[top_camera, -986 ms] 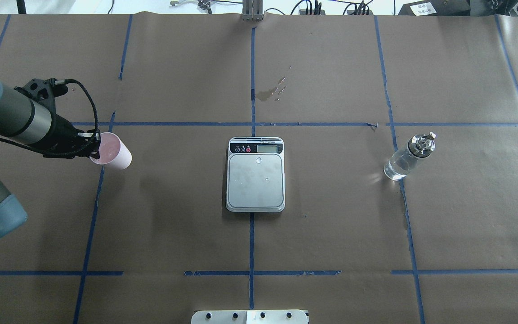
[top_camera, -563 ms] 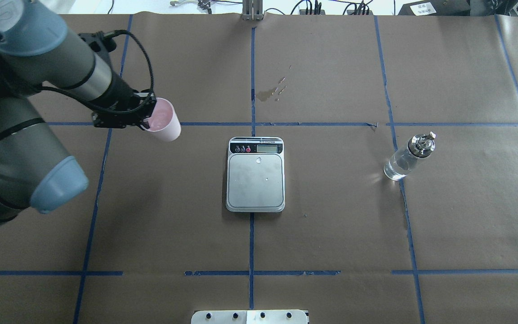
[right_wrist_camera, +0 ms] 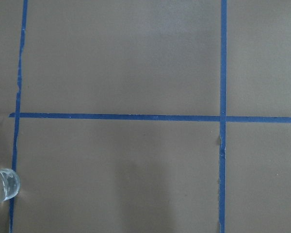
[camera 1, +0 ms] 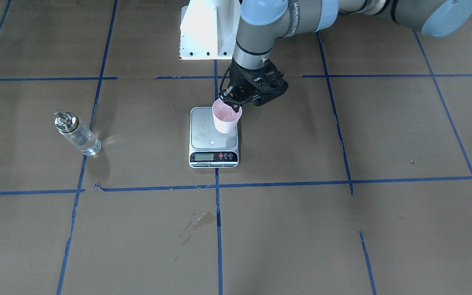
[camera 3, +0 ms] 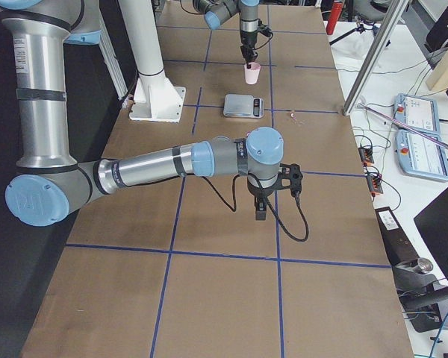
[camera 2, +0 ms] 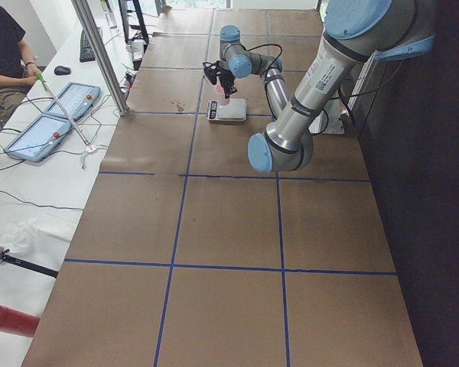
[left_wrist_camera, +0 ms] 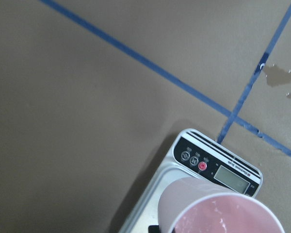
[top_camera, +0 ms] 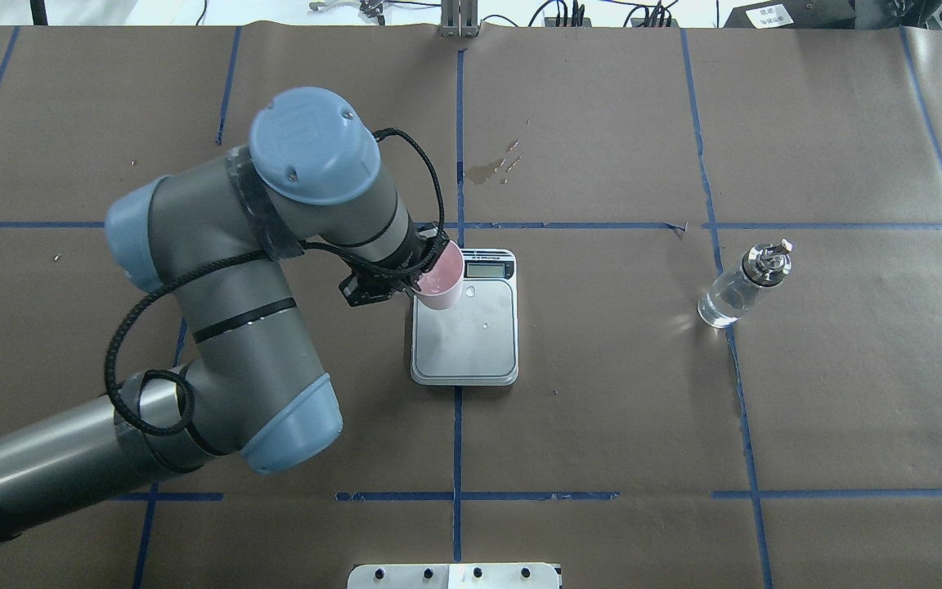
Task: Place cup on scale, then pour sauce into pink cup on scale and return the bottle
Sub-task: 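Carry the pink cup with the left gripper onto the scale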
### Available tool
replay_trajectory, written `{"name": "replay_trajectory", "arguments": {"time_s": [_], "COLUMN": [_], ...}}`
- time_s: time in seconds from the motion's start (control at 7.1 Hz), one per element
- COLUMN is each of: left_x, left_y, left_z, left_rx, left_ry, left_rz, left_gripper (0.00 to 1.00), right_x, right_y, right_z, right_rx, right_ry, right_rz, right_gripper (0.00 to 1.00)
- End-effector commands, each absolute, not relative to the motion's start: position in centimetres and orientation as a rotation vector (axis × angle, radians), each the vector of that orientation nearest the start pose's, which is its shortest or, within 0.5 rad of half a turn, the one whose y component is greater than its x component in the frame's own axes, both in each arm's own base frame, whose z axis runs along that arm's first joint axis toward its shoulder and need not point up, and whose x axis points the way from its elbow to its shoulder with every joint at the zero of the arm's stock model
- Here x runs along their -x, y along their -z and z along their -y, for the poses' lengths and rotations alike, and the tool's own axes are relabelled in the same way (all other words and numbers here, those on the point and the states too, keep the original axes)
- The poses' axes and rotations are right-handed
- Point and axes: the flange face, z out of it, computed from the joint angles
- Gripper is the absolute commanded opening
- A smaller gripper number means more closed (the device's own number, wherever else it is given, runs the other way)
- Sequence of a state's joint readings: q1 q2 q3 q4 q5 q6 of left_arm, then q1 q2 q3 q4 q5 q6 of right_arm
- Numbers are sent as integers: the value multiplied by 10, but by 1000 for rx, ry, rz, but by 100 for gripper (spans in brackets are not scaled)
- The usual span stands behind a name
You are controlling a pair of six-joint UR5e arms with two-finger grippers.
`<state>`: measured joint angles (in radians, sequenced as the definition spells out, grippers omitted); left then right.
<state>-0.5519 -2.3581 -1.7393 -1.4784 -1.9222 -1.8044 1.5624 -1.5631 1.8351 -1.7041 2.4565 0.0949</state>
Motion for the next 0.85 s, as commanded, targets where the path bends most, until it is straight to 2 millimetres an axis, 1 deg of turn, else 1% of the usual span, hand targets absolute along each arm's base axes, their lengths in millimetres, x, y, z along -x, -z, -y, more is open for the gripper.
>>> {"name": "replay_trajectory", "arguments": {"time_s": [0.0, 0.14, 0.28, 0.42, 0.56, 0.7], "left_x": [-536, -549, -554, -563, -568, -567], "left_y": [-126, -135, -142, -145, -148, -144], "left_z": [430, 433, 433, 422, 414, 413], "left_rx": [193, 195, 193, 202, 208, 202], "left_ry": [585, 579, 565, 546, 533, 519], "left_rz": [-896, -901, -903, -895, -892, -901], "left_gripper": [0, 0, 0, 0, 0, 1], "right_x": [-50, -48, -46, -43, -38, -29], "right_y": [-522, -511, -506, -502, -485, -477], "right_z": [489, 488, 487, 487, 488, 488], "right_rx": [-90, -92, -92, -92, -96, -84], "right_ry": [-25, -42, -48, -52, -69, -86], "right_rz": [891, 893, 894, 897, 901, 906], "right_gripper": [100, 100, 100, 100, 100, 100]}}
